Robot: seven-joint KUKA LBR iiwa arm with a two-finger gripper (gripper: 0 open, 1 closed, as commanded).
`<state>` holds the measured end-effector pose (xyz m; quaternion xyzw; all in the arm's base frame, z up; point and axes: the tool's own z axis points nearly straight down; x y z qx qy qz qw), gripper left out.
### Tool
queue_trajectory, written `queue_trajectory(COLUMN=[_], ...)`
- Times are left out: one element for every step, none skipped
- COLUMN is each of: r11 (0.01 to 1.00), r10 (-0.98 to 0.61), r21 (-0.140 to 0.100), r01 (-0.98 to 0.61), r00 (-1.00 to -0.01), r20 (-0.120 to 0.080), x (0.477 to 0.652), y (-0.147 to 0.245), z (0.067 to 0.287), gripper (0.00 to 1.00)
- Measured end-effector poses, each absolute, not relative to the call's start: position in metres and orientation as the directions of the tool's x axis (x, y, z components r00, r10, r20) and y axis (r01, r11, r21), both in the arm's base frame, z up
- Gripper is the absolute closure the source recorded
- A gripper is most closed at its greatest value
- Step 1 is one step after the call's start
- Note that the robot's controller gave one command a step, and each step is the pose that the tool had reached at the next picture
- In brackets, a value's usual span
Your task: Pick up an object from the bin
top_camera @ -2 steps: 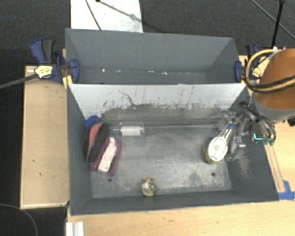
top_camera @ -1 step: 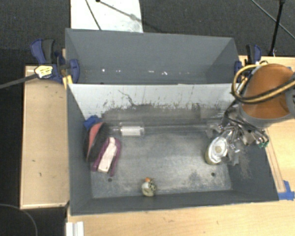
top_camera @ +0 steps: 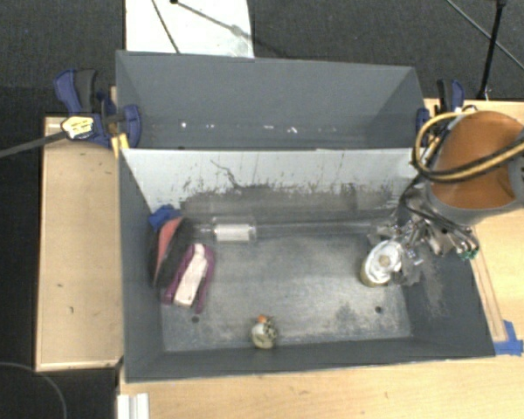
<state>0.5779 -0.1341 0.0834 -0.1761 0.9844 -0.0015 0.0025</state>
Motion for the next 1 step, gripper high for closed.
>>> queue_trajectory(r11=[0.933], r10=[-0.359], r21=[-0.006], r01=[-0.359], r00=[-0.933], r20=[-0.009], x=[0.5613], y=[-0.1487], z=[0.2337], gripper=[1.00])
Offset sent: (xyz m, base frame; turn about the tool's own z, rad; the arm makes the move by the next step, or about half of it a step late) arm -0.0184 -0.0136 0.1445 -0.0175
